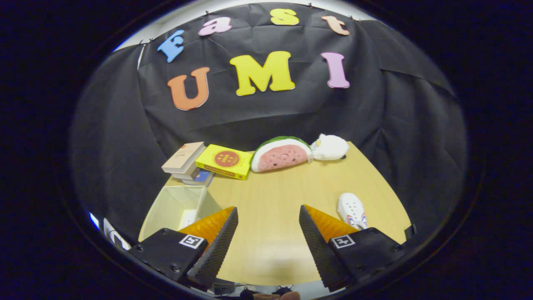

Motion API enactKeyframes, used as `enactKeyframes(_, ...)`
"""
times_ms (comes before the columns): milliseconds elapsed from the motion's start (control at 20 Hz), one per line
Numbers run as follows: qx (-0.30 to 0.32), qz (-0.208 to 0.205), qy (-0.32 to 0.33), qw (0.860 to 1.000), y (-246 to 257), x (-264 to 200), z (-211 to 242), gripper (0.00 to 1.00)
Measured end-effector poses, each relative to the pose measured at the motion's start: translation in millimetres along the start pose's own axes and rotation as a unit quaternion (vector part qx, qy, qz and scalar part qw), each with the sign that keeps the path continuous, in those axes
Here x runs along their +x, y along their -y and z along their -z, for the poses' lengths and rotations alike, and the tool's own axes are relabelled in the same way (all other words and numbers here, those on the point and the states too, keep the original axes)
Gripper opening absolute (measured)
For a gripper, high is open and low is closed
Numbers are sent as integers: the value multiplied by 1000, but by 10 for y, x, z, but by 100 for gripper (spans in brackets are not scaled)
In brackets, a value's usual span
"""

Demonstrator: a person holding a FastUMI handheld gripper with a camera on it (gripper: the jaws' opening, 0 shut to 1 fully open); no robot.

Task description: Open the storage box then place both shoes into the box .Put the left shoe in first, then the right shoe, with the right side of both shoes facing outward in a uniform manner.

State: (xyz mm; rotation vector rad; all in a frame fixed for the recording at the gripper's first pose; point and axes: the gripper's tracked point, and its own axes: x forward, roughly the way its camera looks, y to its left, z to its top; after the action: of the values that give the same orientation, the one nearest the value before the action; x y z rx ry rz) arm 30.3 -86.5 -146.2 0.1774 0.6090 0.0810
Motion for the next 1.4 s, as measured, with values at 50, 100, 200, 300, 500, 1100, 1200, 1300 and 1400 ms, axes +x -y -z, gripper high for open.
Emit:
enactKeyframes(50, -3, 14, -8, 1000, 282, 36, 32, 96)
enactKeyframes(100, -2, 24, -18, 1000, 532, 84, 81, 96)
enactKeyframes(200, -6, 42, -40, 998, 1045, 191, 188, 96)
enactKeyframes(300, -8, 56, -68, 996, 1544, 376, 319, 96)
enactKeyframes(500, -11, 69, -136, 988, 2272, 903, 695, 96)
enactKeyframes(1100, -13, 26, -246, 969, 2638, 1876, 1174, 96)
enactKeyframes(1200, -18, 12, -260, 965, 2605, 1940, 1175, 96)
enactKeyframes(1300, -15, -4, -268, 963, 2555, 1955, 1171, 92)
enactKeyframes(1400, -9, -19, -271, 962, 2501, 1956, 1182, 76)
